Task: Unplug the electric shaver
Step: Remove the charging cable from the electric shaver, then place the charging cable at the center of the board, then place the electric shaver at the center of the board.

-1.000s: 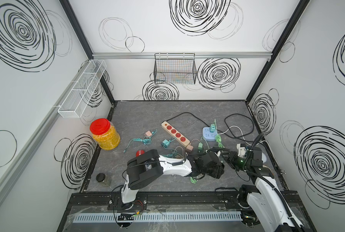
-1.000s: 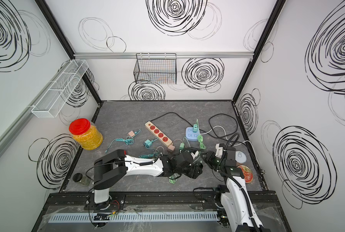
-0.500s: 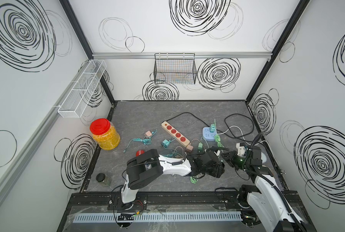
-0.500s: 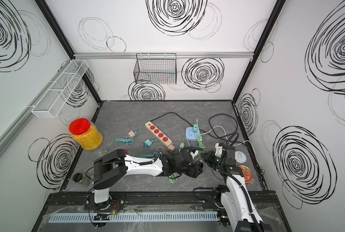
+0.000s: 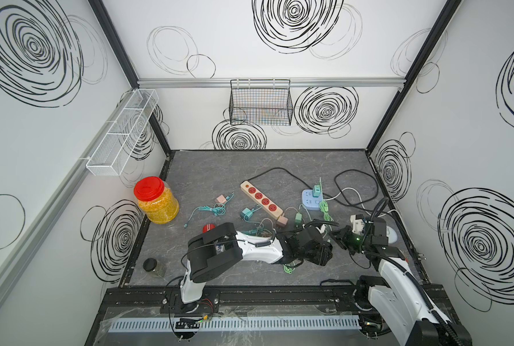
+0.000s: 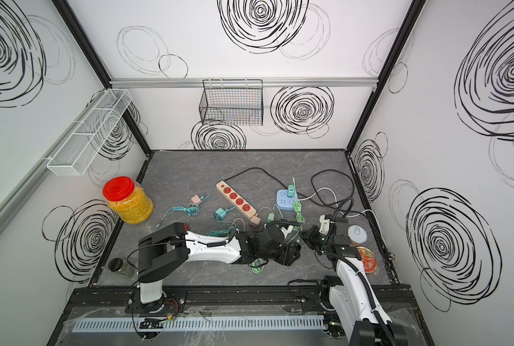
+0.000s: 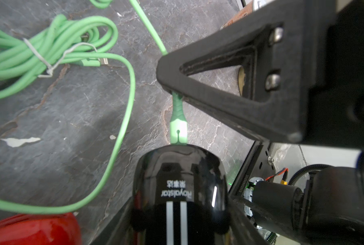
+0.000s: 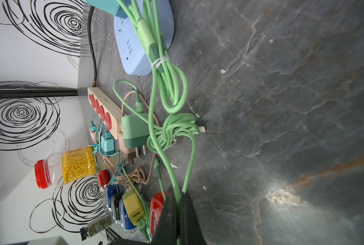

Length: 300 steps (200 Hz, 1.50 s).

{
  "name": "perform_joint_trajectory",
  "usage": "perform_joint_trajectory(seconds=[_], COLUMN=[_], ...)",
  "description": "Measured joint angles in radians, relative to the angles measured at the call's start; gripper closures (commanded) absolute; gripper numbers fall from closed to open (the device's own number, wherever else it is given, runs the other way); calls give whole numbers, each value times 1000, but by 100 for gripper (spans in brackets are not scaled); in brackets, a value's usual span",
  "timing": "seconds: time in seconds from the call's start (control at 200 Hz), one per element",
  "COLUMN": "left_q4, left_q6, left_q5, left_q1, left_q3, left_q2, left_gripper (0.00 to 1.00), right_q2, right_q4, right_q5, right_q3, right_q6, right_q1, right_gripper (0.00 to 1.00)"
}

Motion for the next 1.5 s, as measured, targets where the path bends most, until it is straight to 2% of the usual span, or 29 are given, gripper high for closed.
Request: perform_joint_trajectory(seconds=[0.34,0.45,0.59,0.781,0.971,1.111,1.281,1.501], left_q4=[-11,-11,-2,-39,-92,-171,-274,-480], left_q6=[-2,-2,-2,-4,3,35,94,175], left_q5=[-13,-16,-13,60,80,43,-35,-202], left_q1=[2,2,2,-25,-42,-42,-47,-78], left_q3=[14,25,33,36,54,112,245,429], left_q2=[2,7,18,34,66,82,121,208], left_gripper=[78,86,89,94,92,91,89,88], right_q2=[96,101,101,102,129,151,171,240], right_q4=[-36,-53,-64,-14,1,0,17,31], right_q5=[24,34,40,142,174,183,189,201], right_q3=[50,68,75,92,111,114,108,105], right_q6=[-39,-50,-62,-83,-102,-108,-108,-108], right_q1=[-14,-18,-34,-79,-80,-81,-80,-79], right_gripper=[97,97,97,97,96,95,94,92])
